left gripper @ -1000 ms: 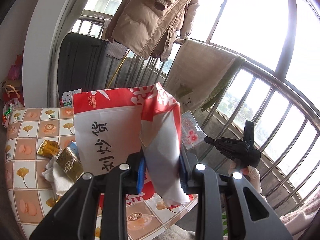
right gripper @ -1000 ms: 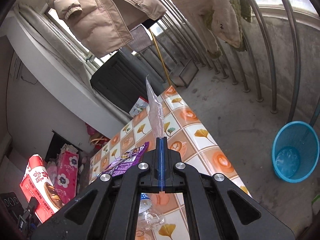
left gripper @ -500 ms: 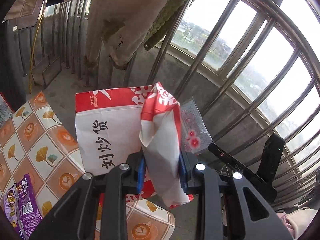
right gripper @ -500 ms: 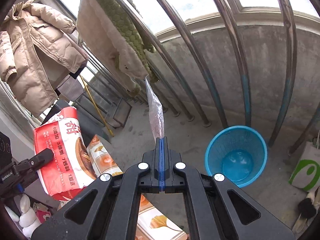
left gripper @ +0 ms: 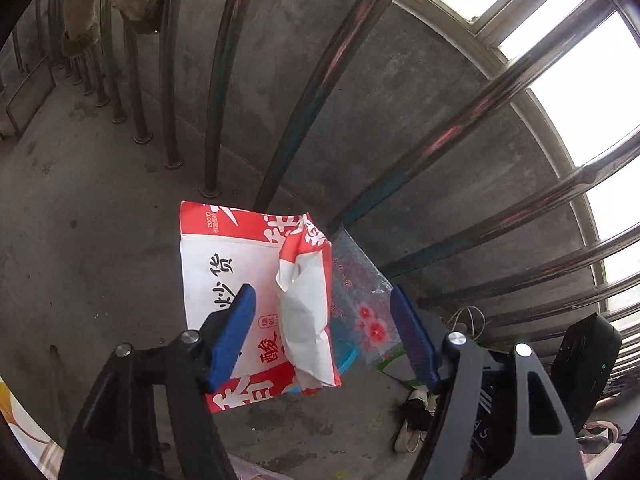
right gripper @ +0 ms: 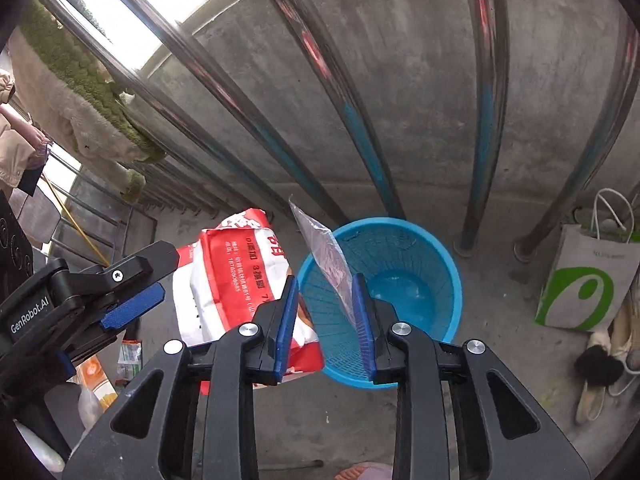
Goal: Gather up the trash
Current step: 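Carry both items to the blue wastebasket and open both tools to drop them, then return both tools to the table above the remaining trash, then grasp the purple snack bag with the right tool while the left tool grasps the gold box, then carry the purple bag and gold box to the blue wastebasket and release both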
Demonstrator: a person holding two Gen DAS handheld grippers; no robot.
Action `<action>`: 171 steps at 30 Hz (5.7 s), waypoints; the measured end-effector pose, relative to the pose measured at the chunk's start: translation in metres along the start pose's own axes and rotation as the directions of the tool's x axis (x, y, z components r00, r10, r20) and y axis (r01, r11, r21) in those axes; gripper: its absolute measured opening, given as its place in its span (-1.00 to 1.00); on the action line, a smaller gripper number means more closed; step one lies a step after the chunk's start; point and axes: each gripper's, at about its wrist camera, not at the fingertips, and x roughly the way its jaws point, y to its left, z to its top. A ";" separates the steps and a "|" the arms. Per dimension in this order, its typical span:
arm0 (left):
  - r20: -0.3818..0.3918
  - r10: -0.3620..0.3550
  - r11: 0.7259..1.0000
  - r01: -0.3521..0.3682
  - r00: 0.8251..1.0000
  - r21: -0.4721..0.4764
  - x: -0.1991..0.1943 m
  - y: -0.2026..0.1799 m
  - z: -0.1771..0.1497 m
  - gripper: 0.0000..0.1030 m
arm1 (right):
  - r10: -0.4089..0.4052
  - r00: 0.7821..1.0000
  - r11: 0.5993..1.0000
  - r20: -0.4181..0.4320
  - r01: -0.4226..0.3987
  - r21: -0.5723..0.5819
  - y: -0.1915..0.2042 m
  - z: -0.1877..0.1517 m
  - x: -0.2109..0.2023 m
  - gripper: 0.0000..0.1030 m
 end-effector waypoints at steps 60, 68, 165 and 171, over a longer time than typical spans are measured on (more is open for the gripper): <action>0.362 0.826 0.475 -0.188 0.433 -0.860 -0.460 0.153 -0.459 0.89 | 0.553 0.786 0.305 -0.276 -0.499 -0.811 0.299 -0.223 -0.222 0.87; 0.360 0.828 0.469 -0.179 0.431 -0.865 -0.464 0.156 -0.473 0.89 | 0.537 0.793 0.307 -0.289 -0.503 -0.808 0.304 -0.235 -0.224 0.87; 0.407 0.516 0.516 0.105 0.754 -0.850 -0.410 0.285 -0.454 0.16 | 0.529 0.223 0.603 -0.819 -0.778 0.178 0.314 -0.230 -0.025 -0.96; 0.332 0.489 0.456 0.088 0.806 -0.886 -0.397 0.303 -0.443 0.23 | 0.530 0.209 0.598 -0.822 -0.780 0.186 0.312 -0.230 -0.022 -0.96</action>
